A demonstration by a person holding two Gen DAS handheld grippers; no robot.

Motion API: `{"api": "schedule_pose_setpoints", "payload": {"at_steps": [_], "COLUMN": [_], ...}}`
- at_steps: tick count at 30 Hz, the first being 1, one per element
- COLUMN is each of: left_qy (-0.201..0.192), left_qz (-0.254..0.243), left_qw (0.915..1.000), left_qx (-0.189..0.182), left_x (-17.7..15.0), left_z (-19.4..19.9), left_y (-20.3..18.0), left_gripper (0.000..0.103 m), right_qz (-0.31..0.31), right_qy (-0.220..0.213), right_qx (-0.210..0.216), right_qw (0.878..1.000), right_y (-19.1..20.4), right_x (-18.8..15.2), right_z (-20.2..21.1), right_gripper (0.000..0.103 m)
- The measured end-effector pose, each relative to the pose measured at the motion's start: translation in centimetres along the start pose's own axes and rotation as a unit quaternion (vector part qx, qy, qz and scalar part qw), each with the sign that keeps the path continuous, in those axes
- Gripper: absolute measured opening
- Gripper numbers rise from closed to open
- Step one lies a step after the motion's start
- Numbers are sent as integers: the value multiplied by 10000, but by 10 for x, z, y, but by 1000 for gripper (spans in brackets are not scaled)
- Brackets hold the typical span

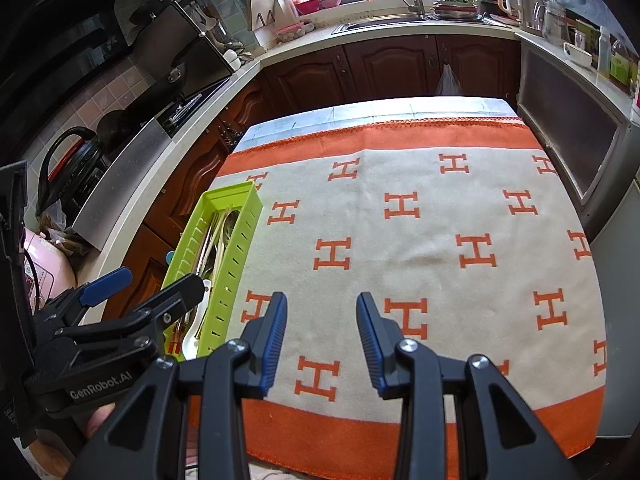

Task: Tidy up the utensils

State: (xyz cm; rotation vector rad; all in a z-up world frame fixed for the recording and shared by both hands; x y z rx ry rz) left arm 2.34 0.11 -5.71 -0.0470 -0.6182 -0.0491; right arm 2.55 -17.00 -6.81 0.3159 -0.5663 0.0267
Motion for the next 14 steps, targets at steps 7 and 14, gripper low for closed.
{"api": "schedule_pose_setpoints", "payload": {"at_steps": [7,14], "left_qy": [48,85], "left_qz": [11,-11], "left_qw": [10000,10000], "left_qx": [-32,-22], "left_x": [0,1], "left_z": [-3,-4], "left_y": [0,-1], "left_gripper": [102,102], "right_qz": [-14,-35], "right_qy": [-1,13], "right_qx": [5,11], "right_qw": [10000,10000], "right_y": [-1,-1], "right_x": [-1,-2], "right_z": [-1,-2], "right_gripper": [36,36]}}
Point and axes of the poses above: each gripper's, at about its wrist camera, not at the fingertips, and z roughly against the way its jaws point, y to its left, x to its top, the point moved 2 cm from there along -z, roughly the way its jaws point
